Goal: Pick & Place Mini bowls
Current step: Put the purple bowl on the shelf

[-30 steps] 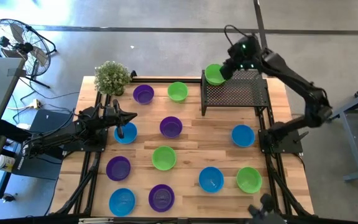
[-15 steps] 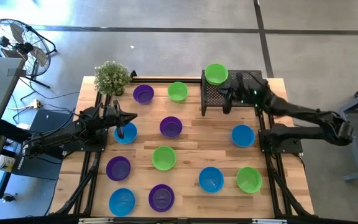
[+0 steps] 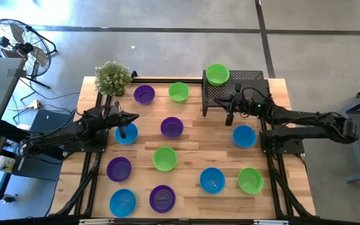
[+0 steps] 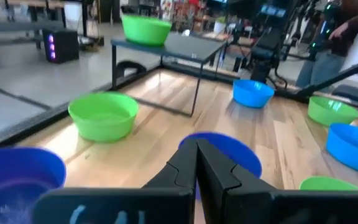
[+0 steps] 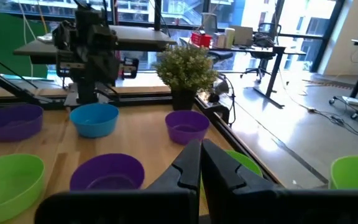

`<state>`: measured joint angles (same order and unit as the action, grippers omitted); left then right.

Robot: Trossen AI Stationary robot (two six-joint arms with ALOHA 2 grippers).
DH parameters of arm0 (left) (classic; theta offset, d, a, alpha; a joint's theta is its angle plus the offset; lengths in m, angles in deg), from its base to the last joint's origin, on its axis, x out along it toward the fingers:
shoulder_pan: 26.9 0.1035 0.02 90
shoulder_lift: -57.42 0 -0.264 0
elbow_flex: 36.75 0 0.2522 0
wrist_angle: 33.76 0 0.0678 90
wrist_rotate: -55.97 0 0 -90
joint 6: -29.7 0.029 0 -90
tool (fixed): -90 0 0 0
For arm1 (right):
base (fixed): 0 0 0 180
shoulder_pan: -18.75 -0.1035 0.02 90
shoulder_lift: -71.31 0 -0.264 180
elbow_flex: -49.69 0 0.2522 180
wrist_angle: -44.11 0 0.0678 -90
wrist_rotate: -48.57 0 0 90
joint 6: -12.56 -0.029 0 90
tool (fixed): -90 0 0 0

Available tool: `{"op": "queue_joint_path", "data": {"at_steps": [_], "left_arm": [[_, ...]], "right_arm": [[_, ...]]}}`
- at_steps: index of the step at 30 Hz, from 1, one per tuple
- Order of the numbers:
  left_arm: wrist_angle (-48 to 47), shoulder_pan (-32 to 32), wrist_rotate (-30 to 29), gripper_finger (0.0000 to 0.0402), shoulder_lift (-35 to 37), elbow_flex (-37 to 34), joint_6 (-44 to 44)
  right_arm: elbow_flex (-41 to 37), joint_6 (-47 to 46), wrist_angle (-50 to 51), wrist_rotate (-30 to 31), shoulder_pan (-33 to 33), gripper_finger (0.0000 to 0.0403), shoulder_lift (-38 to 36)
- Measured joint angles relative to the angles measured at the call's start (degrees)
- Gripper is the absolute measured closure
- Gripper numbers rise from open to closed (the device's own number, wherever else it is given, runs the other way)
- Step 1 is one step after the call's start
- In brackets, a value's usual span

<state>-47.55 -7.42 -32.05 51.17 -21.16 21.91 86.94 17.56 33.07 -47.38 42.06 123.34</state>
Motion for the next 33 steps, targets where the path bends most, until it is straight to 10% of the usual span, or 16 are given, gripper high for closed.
{"op": "queue_joint_path", "data": {"at_steps": [25,33], "left_arm": [[6.9,0.0,-2.1,0.0399,-41.9,18.5,-1.5],[1.3,0.0,-2.8,0.0321,-53.6,28.6,-5.8]], "right_arm": [[0.0,0.0,0.1,-0.3,-0.2,0.0399,0.0],[0.0,0.0,0.3,-0.3,-0.2,0.04,0.0]]}}
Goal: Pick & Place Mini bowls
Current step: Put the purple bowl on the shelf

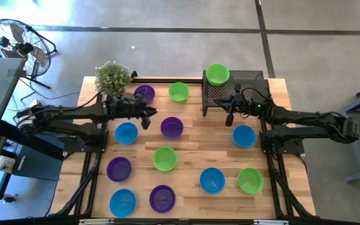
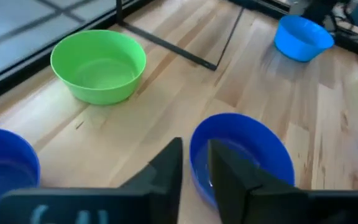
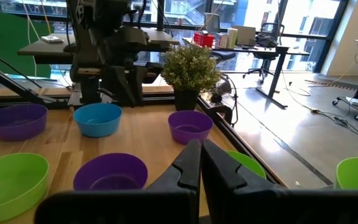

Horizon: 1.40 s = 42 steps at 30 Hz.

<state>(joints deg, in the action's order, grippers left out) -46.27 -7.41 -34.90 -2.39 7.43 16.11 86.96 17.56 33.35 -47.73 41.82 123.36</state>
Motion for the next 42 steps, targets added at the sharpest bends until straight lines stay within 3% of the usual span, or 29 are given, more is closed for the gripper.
{"op": "queue_joint_path", "data": {"at_steps": [5,9,20,28,34,42], "left_arm": [[-3.1,0.0,0.4,0.0264,-6.7,5.8,-1.8],[-6.0,0.0,1.6,0.0242,-13.0,10.1,-1.7],[-8.8,0.0,4.4,0.0238,-26.4,16.7,0.4],[-10.8,0.0,6.8,0.0239,-31.2,17.7,1.1],[-12.4,0.0,8.1,0.0266,-32.4,17.7,1.8],[-12.2,0.0,10.9,0.0376,-32.4,17.7,3.7]], "right_arm": [[0.0,0.0,0.6,0.0,0.0,0.0399,0.0],[0.0,0.0,1.5,0.0,0.0,0.0402,0.0],[0.0,0.0,1.7,-0.6,0.0,0.0402,0.0],[0.0,-0.4,1.6,-0.7,0.0,0.0402,0.0],[0.0,-0.4,1.6,-0.7,0.0,0.0402,0.0],[0.0,-0.5,1.6,-0.7,0.0,0.0402,0.0]]}}
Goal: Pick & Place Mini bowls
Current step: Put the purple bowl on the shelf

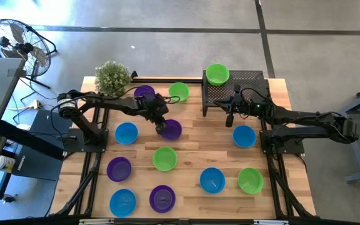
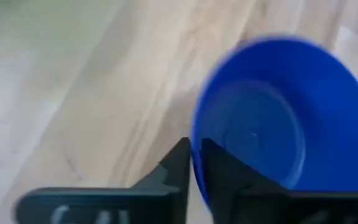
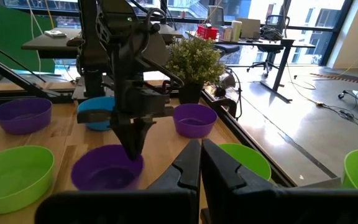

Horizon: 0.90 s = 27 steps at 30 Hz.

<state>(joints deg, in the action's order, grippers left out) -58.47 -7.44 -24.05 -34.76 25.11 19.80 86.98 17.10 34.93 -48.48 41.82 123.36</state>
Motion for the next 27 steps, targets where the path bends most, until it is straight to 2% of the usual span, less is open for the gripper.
{"op": "queue_joint_path", "data": {"at_steps": [2,7,17,24,27], "left_arm": [[0.1,0.0,0.7,0.0394,0.0,0.0,0.6],[0.8,0.0,0.3,0.0392,0.0,0.4,-0.2],[1.6,-1.4,-0.3,0.0399,0.0,7.9,-2.7],[8.3,-5.8,-0.2,0.0399,-0.3,8.6,-5.5],[13.7,-7.3,-1.1,0.04,-4.4,8.8,-7.9]], "right_arm": [[0.0,0.0,0.0,0.0,0.0,0.0402,0.0],[0.0,0.0,0.0,0.0,0.0,0.0401,0.0],[0.0,-0.9,0.1,0.0,0.0,0.0402,0.0],[0.0,-1.1,1.2,0.0,0.0,0.0401,0.0],[0.0,-0.9,1.2,0.0,0.0,0.0402,0.0]]}}
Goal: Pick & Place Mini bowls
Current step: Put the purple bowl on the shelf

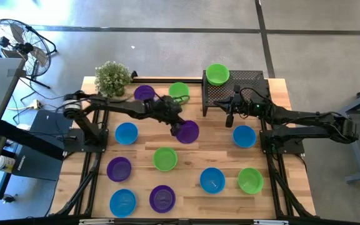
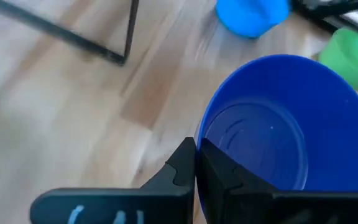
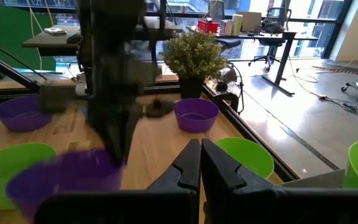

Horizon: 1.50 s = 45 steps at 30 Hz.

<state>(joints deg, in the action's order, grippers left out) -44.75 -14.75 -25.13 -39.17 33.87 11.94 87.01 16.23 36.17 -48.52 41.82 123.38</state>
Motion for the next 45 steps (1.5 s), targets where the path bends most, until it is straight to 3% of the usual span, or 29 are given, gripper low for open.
{"op": "queue_joint_path", "data": {"at_steps": [15,22,30,34,37,41,45], "left_arm": [[-6.4,-1.4,0.4,0.0392,-16.1,15.9,1.0],[-7.6,-1.3,1.5,0.0348,-16.7,18.1,1.6],[-17.4,-1.3,-0.2,0.0285,-14.5,20.5,9.0],[-16.7,-2.1,-6.7,0.0306,-11.6,17.5,10.7],[-12.0,-2.1,-7.8,0.0344,-7.6,12.4,11.1],[0.0,-2.0,-7.8,0.0394,-2.3,2.7,10.5],[14.9,-1.6,-8.0,0.0387,2.6,-7.7,10.1]], "right_arm": [[0.1,0.8,0.2,0.8,-3.5,0.0402,0.4],[0.0,1.4,0.3,2.9,-5.0,0.0401,1.1],[0.0,2.9,0.1,6.5,-7.2,0.039,1.2],[0.1,4.5,0.9,10.7,-10.0,0.0385,1.1],[1.6,5.3,5.4,14.1,-12.5,0.0386,1.1],[4.6,5.2,12.4,18.0,-16.2,0.0394,1.1],[6.7,2.9,17.0,20.4,-19.3,0.0394,1.4]]}}
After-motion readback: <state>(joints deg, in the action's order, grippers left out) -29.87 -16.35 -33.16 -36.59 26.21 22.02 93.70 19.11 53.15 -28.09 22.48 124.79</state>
